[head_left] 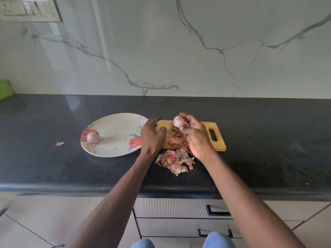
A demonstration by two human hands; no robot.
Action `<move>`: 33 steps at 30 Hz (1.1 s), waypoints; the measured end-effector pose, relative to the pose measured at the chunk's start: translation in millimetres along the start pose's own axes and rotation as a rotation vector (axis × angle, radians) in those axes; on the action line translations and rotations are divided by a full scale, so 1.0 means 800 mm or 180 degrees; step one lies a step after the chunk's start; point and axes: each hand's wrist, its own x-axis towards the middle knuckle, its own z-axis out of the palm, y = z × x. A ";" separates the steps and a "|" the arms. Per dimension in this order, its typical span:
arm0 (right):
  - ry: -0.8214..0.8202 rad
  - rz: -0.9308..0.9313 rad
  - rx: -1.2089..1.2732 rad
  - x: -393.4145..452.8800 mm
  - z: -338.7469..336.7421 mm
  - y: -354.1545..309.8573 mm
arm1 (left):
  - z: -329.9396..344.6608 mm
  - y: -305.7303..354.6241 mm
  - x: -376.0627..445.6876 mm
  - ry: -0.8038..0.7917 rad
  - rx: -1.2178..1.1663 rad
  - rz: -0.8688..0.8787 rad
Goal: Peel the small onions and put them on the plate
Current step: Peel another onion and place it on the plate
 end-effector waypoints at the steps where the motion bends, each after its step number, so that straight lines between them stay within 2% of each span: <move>1: 0.0055 -0.0125 -0.0321 -0.001 0.000 0.001 | -0.001 0.001 -0.001 0.0017 -0.0176 0.0002; 6: 0.0145 -0.0907 -0.1791 0.001 0.001 0.011 | 0.001 0.001 -0.004 -0.0238 -0.0528 -0.0021; 9: 0.0150 -0.1378 -0.2305 0.003 -0.001 0.016 | 0.001 0.003 -0.006 -0.0366 -0.0564 0.0053; 11: 0.0140 -0.1492 -0.2416 0.004 -0.002 0.017 | 0.002 0.002 -0.006 -0.0395 -0.0609 0.0087; 21: 0.0178 -0.1341 -0.2229 0.004 -0.003 0.018 | 0.001 -0.002 -0.003 -0.0299 -0.0848 -0.0053; 27: 0.0197 -0.0532 -0.1212 0.002 0.002 0.010 | 0.002 -0.009 0.003 -0.0097 -0.0991 -0.0231; 33: 0.0016 0.0028 -0.0323 0.002 0.002 0.007 | 0.004 -0.012 0.004 -0.0128 -0.0740 -0.0104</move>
